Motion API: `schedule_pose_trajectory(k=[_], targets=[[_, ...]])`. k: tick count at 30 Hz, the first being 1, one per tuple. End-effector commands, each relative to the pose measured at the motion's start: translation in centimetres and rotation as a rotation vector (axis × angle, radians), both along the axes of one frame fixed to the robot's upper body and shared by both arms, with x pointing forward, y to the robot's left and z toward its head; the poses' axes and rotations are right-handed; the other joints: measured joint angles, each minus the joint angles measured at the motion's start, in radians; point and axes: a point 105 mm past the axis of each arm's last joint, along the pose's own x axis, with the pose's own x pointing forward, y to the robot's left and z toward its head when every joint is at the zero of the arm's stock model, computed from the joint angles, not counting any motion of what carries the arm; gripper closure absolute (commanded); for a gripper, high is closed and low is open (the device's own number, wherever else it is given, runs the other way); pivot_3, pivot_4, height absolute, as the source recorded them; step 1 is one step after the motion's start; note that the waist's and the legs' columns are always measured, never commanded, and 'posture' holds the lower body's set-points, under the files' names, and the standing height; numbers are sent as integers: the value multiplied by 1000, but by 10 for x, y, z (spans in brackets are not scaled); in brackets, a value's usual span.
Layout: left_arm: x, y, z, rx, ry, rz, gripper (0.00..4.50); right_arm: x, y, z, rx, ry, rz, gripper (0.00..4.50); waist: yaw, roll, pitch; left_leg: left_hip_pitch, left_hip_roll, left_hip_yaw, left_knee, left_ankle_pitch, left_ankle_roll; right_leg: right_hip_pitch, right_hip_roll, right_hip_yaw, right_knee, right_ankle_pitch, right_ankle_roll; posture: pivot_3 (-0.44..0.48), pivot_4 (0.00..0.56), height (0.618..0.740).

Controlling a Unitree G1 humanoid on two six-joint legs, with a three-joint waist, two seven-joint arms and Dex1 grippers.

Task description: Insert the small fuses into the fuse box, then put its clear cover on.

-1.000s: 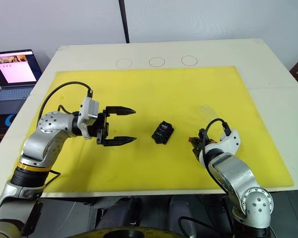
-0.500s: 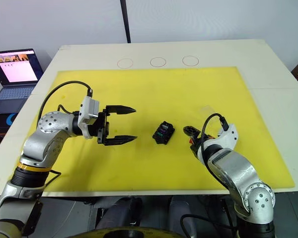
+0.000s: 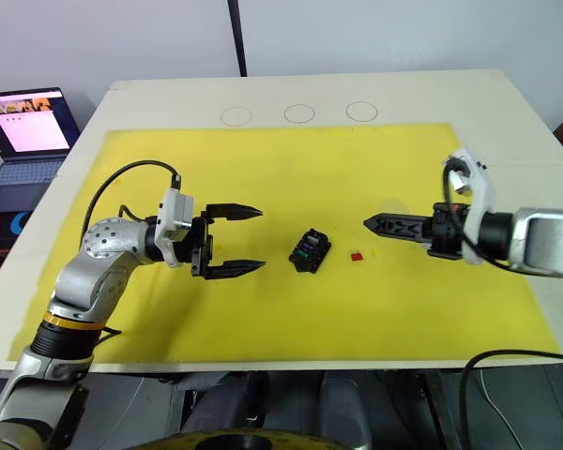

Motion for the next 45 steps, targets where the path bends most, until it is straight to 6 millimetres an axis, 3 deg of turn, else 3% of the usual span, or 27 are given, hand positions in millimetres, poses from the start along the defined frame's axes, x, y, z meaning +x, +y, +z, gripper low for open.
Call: schedule_pose_trajectory(k=[1, 12, 17, 30, 39, 45], targets=[[0, 0, 8, -6, -46, -5, 0, -4, 3, 4, 37, 53, 73, 14, -2, 0, 0, -1, 0, 1, 0, 0, 0, -2, 0, 0, 0, 0, 0, 0, 150, 740], [-2, 0, 8, -4, -49, -11, 0, 0, 2, -3, 21, 44, 105, 14, 21, 1, 0, -14, -1, 3, 4, 1, -3, -14, -2, 1, 0, 5, 1, 0, 150, 740], [-4, 3, 7, 5, -45, -13, 0, -8, 10, -4, -172, -169, 234, 14, 21, 1, 0, -14, -1, 3, 3, 1, -3, -15, -1, 1, 1, 5, 1, 0, 150, 740], [-8, 4, 7, 12, -34, -39, 0, -15, 2, -14, -239, -277, 304, 14, 21, 1, 0, -14, -1, 4, 4, 3, -6, -15, -1, 2, 1, 8, 1, 0, 150, 740], [-9, 3, 7, 12, -29, -50, 0, -15, -11, -32, -232, -210, 300, 14, 21, 1, 0, -14, -1, 5, 4, 3, -6, -15, -1, 2, 1, 8, 1, 0, 150, 740], [-10, 3, 6, 14, -28, -60, 0, -9, -10, -30, -89, -126, 285, 14, 18, 1, 0, -14, -1, 5, 4, 3, -6, -15, -1, 2, 1, 8, 1, 0, 150, 740]])
